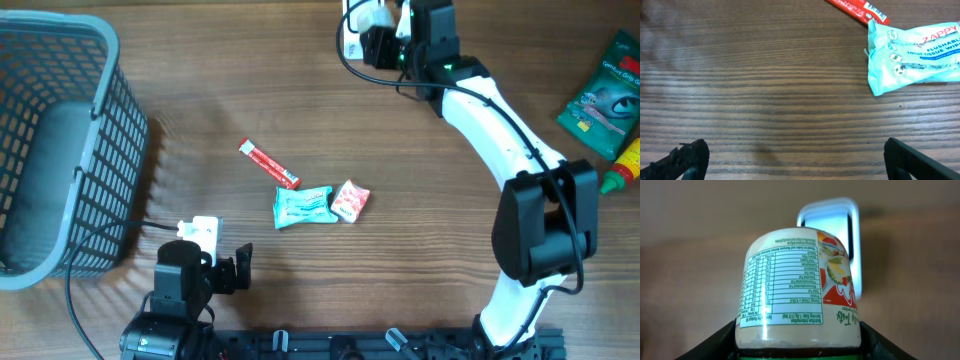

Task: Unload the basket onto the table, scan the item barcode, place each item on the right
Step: 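Carry the jar to the far right and set it down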

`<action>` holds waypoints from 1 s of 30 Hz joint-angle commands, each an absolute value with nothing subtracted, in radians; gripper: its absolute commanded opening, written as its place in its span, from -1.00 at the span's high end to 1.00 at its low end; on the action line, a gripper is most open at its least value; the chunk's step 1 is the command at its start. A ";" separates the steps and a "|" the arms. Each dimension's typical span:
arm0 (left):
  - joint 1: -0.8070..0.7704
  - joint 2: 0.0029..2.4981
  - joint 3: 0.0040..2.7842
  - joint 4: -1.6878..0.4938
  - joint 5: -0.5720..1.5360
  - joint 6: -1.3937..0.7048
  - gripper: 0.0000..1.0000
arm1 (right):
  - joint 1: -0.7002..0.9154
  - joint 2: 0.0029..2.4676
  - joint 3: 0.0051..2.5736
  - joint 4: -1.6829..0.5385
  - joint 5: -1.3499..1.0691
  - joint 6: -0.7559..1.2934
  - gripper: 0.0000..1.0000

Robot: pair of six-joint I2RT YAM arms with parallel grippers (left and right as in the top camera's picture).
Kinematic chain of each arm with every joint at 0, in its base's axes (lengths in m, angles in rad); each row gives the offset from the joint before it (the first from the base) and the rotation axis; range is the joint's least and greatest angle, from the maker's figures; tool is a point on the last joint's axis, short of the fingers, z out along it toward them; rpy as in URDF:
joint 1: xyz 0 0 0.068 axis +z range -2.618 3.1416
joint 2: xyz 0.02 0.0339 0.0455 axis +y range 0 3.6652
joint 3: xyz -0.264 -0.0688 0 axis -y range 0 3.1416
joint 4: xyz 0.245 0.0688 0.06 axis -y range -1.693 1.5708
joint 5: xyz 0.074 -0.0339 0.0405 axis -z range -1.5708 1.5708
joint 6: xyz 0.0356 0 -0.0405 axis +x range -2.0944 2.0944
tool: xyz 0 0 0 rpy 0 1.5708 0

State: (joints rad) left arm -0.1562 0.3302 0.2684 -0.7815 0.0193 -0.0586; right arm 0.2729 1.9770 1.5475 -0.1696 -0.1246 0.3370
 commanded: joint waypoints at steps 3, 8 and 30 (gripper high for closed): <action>-0.162 0.329 0.267 -0.779 0.009 -0.061 -1.00 | 0.278 2.081 1.568 0.044 0.004 0.314 0.16; -0.162 0.329 0.267 -0.779 0.009 -0.061 -1.00 | 0.302 2.152 1.594 0.154 0.032 0.313 0.17; -0.162 0.329 0.267 -0.779 0.009 -0.061 -1.00 | 0.244 2.201 1.799 -0.091 0.344 0.289 0.18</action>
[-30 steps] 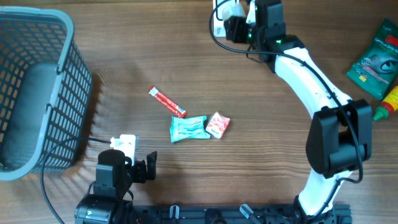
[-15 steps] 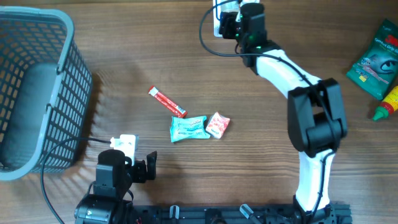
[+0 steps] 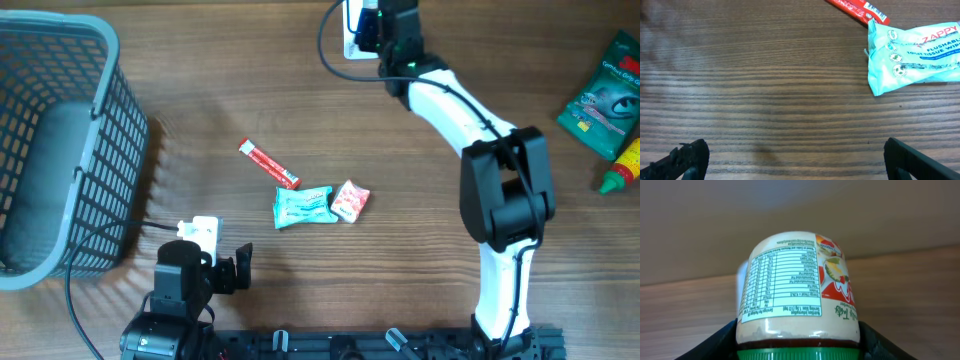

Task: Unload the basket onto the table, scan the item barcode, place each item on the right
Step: 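Carry the jar to the far right and set it down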

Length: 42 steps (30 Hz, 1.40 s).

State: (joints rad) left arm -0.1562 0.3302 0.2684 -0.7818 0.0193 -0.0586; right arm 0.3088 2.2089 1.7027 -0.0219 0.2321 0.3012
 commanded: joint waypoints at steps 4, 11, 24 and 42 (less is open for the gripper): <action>-0.162 0.329 0.267 -0.779 0.009 -0.061 -1.00 | 0.149 2.201 1.824 -0.160 0.362 0.289 0.18; -0.162 0.329 0.267 -0.779 0.009 -0.061 -1.00 | -0.064 2.259 1.819 -0.228 0.359 0.295 0.18; -0.162 0.329 0.267 -0.779 0.009 -0.061 -1.00 | -0.454 2.300 1.819 -0.309 0.403 0.345 0.12; -0.162 0.329 0.267 -0.779 0.009 -0.061 -1.00 | -0.527 2.131 1.821 -0.391 0.085 0.464 -1.00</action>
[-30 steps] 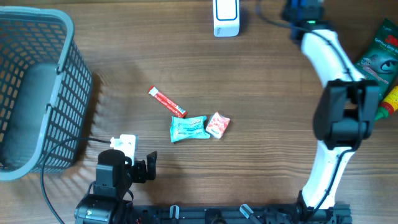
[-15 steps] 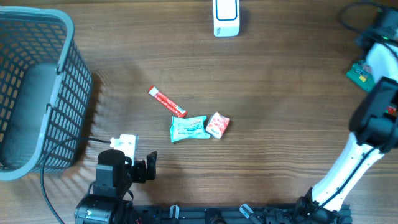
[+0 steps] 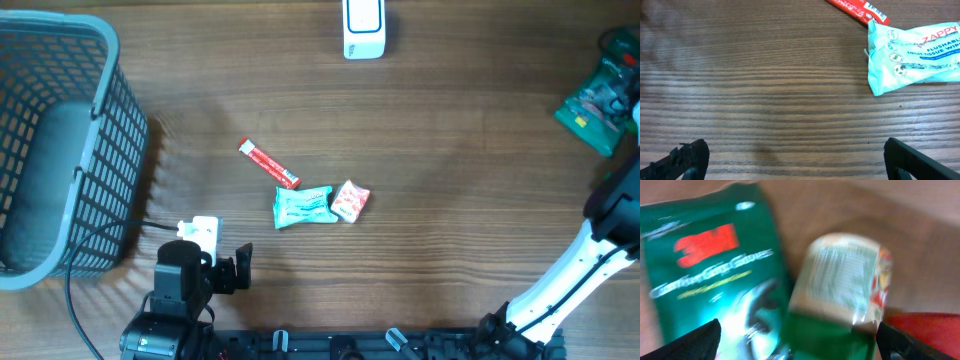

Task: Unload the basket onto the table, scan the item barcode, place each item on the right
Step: 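Carry the jar to the far right and set it down, then reach the right gripper to the red Kleenex tissue pack and grasp it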

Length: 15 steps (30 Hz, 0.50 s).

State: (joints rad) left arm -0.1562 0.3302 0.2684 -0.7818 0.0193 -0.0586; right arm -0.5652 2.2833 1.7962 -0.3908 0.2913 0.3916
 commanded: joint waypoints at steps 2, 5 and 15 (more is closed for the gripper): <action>-0.162 0.329 0.267 -0.779 0.009 -0.061 -1.00 | -0.512 2.068 1.821 -0.412 -0.002 0.512 -0.98; -0.162 0.329 0.267 -0.779 0.009 -0.061 -1.00 | -0.479 1.958 1.821 -0.506 -0.233 0.616 -1.00; -0.162 0.329 0.267 -0.779 0.009 -0.061 -1.00 | -0.218 1.881 1.794 -0.940 -0.551 0.686 -0.99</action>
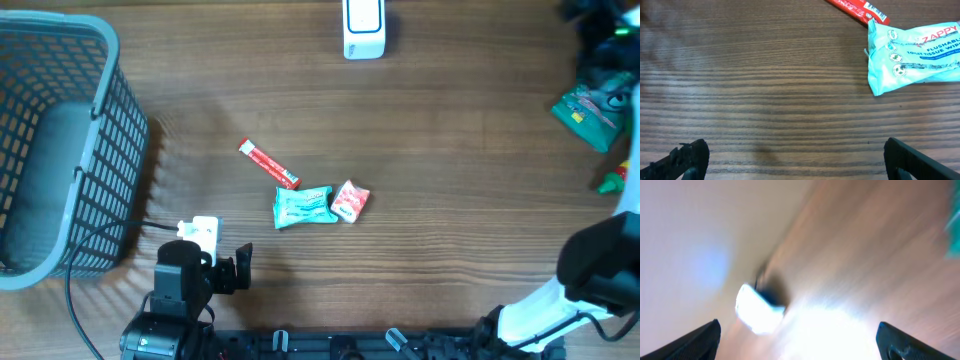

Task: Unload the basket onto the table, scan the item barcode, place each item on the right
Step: 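Reach the right gripper to the red Kleenex tissue pack and grasp it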

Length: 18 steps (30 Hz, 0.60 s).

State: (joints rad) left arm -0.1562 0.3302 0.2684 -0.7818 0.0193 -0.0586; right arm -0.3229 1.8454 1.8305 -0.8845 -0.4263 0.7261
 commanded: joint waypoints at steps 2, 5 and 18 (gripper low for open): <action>-0.162 0.329 0.267 -0.779 0.009 -0.061 -1.00 | -0.128 1.881 1.760 -0.954 -0.551 0.480 -0.99; -0.162 0.329 0.267 -0.779 0.009 -0.061 -1.00 | 0.019 1.881 1.692 -1.015 -0.551 0.063 -0.99; -0.162 0.329 0.267 -0.779 0.009 -0.061 -1.00 | 0.398 1.883 1.280 -0.845 -0.249 -0.152 -0.99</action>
State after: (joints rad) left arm -0.1562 0.3302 0.2684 -0.7818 0.0193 -0.0586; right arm 0.3729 1.8652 1.3308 -0.8608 -0.3443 -0.1093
